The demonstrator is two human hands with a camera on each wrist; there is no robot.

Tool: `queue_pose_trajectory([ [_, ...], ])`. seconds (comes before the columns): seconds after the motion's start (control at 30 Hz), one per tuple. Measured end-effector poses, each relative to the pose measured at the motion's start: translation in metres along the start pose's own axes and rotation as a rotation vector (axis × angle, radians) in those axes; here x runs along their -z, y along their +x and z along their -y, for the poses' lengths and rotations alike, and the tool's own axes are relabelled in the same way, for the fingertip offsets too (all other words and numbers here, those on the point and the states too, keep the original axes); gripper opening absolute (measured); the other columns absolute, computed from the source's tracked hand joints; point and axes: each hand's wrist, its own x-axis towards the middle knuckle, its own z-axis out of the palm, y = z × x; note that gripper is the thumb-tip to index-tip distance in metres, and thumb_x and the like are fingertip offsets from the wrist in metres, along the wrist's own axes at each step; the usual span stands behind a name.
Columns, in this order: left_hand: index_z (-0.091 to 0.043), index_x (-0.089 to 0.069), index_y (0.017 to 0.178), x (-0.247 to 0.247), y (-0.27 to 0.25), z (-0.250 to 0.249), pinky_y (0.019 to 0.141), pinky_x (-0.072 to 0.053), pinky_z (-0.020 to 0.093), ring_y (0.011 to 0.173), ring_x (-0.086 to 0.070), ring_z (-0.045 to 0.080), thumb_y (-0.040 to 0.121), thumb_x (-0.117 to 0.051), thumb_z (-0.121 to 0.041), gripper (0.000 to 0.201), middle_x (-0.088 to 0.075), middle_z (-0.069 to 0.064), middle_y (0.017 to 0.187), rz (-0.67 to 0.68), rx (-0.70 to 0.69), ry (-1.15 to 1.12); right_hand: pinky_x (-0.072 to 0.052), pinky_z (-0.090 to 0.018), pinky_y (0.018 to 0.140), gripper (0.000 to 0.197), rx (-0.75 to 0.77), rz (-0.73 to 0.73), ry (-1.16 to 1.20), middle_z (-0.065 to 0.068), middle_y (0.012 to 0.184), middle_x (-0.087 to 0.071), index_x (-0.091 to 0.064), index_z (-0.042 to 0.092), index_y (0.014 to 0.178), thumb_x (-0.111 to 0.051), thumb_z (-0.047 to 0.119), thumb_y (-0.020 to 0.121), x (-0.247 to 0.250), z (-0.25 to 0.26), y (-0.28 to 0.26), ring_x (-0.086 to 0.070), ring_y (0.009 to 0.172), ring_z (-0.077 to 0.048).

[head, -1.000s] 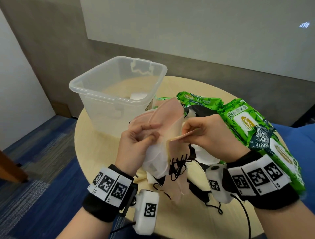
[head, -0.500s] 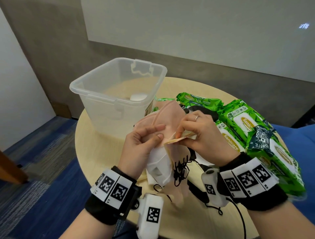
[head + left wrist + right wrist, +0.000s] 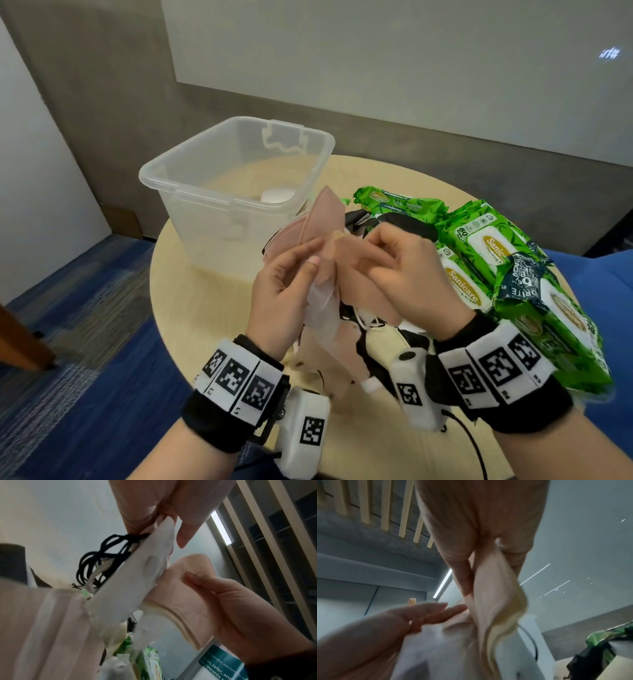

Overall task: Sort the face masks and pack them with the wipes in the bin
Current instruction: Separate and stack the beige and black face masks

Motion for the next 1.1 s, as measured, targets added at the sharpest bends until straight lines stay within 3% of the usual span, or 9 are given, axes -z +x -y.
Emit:
queue_pose_trajectory([
  [0.1,-0.009,-0.069,0.102,-0.002,0.0,-0.003,0.089,-0.05,0.024,0.102,-0.065,0.01,0.088,-0.056,-0.019,0.022,-0.072,0.002,0.1,0.013,0.069,-0.138,-0.041,-0.024,0.059,0.006,0.127,0.115,0.041,0.005,0.064,-0.057,-0.058,0.015,0.072,-0.063,0.014,0.072,-0.014,0.008,-0.006,-0.051,0.06,-0.008],
  [0.2,-0.011,-0.072,0.098,0.002,0.001,-0.003,0.089,-0.05,0.027,0.103,-0.065,0.015,0.082,-0.052,-0.036,0.036,-0.072,0.004,0.101,-0.041,0.101,-0.199,-0.039,-0.024,0.06,0.01,0.206,0.172,0.03,0.001,0.069,-0.061,-0.061,0.012,0.071,-0.065,0.02,0.073,-0.018,0.007,-0.01,-0.052,0.064,-0.012],
  [0.3,-0.006,-0.072,0.092,0.003,0.003,-0.005,0.086,-0.05,0.034,0.095,-0.066,0.022,0.078,-0.066,-0.035,0.033,-0.071,0.009,0.098,-0.065,0.131,-0.283,-0.041,-0.024,0.067,0.006,0.279,0.225,-0.016,-0.003,0.082,-0.064,-0.064,0.011,0.073,-0.068,0.016,0.072,-0.02,0.006,-0.013,-0.058,0.074,-0.018],
  [0.4,-0.006,-0.07,0.091,0.002,0.005,-0.004,0.071,-0.053,0.03,0.077,-0.066,0.016,0.063,-0.08,-0.015,0.031,-0.072,0.007,0.084,-0.085,0.176,-0.258,-0.038,-0.017,0.065,0.005,0.337,0.242,-0.096,-0.007,0.085,-0.062,-0.066,0.009,0.074,-0.069,0.012,0.071,-0.023,0.005,-0.016,-0.058,0.072,-0.02],
  [0.6,-0.007,-0.069,0.078,0.004,0.005,-0.002,0.054,-0.05,0.016,0.057,-0.063,0.006,0.079,-0.067,0.0,0.008,-0.07,-0.002,0.061,-0.125,0.177,-0.23,-0.034,-0.013,0.065,0.005,0.387,0.228,-0.152,-0.009,0.088,-0.063,-0.066,0.012,0.072,-0.07,0.013,0.069,-0.019,0.002,-0.015,-0.052,0.072,-0.01],
  [0.83,-0.01,-0.072,0.08,0.013,0.011,0.007,0.059,-0.049,0.014,0.063,-0.062,0.001,0.078,-0.071,-0.009,0.002,-0.069,-0.004,0.066,-0.221,0.137,-0.121,-0.042,-0.019,0.069,0.006,0.307,0.481,-0.193,0.0,0.099,-0.064,-0.066,0.019,0.071,-0.072,0.021,0.069,0.01,-0.003,-0.014,-0.052,0.08,-0.005],
  [0.97,-0.018,-0.069,0.078,0.025,0.02,0.014,0.067,-0.05,0.012,0.066,-0.061,-0.007,0.08,-0.07,-0.013,0.006,-0.068,-0.005,0.08,-0.255,0.094,0.019,-0.045,-0.021,0.062,0.01,0.117,0.649,-0.21,0.008,0.071,-0.066,-0.068,0.018,0.071,-0.076,0.012,0.073,0.037,0.002,-0.011,-0.057,0.071,-0.005],
  [1.03,-0.024,-0.068,0.077,0.028,0.022,0.018,0.07,-0.05,0.014,0.069,-0.06,-0.006,0.082,-0.068,-0.013,0.011,-0.068,-0.008,0.08,-0.237,0.069,0.089,-0.044,-0.016,0.059,0.013,0.078,0.651,-0.218,0.01,0.067,-0.066,-0.069,0.019,0.07,-0.074,0.008,0.074,0.048,0.002,-0.009,-0.059,0.069,-0.001],
  [1.1,-0.028,-0.067,0.076,0.029,0.021,0.018,0.068,-0.048,0.012,0.071,-0.06,-0.004,0.083,-0.067,-0.012,0.018,-0.067,-0.012,0.079,-0.176,0.04,0.138,-0.043,-0.013,0.06,0.01,0.163,0.579,-0.253,0.011,0.077,-0.066,-0.07,0.018,0.072,-0.072,0.008,0.072,0.05,0.002,-0.004,-0.058,0.072,0.002],
])
